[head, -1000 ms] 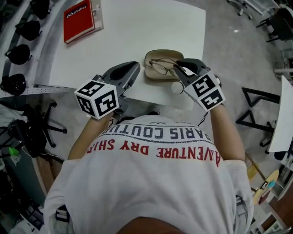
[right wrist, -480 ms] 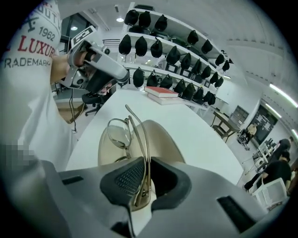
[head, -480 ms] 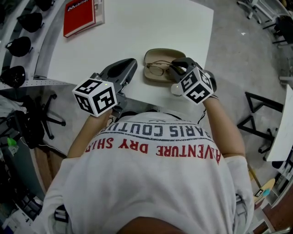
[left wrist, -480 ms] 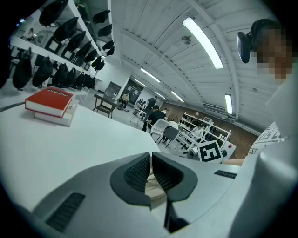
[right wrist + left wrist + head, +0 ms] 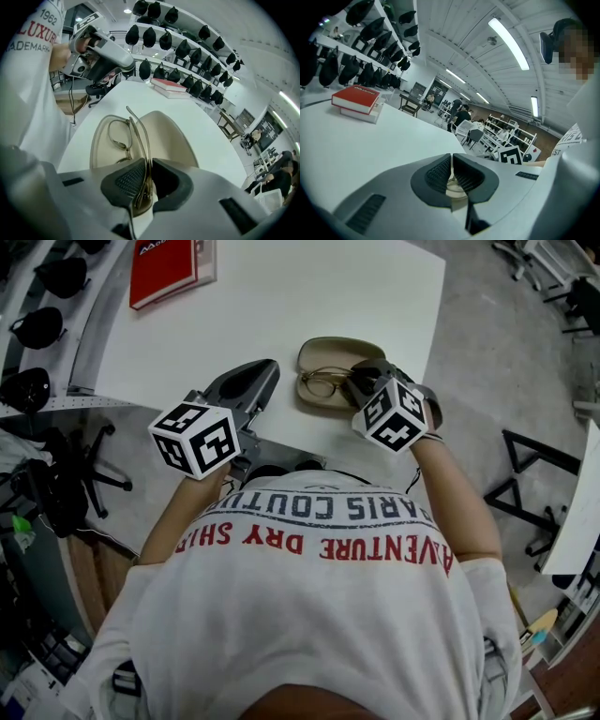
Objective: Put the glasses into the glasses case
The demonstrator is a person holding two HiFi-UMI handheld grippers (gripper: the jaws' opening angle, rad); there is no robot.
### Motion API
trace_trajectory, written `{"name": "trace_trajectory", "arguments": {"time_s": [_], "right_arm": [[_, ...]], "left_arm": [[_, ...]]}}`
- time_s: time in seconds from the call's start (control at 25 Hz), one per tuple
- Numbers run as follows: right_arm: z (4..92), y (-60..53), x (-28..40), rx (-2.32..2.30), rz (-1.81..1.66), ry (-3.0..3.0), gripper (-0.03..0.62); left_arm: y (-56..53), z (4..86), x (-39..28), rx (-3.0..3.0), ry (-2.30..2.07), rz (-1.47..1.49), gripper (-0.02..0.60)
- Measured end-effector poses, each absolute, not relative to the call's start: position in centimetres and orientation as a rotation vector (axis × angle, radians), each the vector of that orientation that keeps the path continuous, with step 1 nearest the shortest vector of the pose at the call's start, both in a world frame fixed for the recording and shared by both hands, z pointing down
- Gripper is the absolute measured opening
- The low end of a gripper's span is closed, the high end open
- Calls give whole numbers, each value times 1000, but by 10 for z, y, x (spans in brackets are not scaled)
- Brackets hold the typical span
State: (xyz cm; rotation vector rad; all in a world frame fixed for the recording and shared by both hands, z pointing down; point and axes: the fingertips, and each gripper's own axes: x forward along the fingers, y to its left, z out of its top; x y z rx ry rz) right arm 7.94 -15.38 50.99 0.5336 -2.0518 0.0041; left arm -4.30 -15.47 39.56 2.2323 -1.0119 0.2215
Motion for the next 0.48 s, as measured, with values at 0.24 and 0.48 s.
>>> {"name": "trace_trajectory", "arguments": {"time_s": [0.24, 0.48], "right_arm": [[515, -151, 80, 533, 8, -2016, 52], [512, -144, 74, 510, 53, -2044, 109]], "left_arm": [[-152, 400, -44, 2220, -1011, 208, 37], [-149, 399, -45, 2226, -1006, 201, 37]]}}
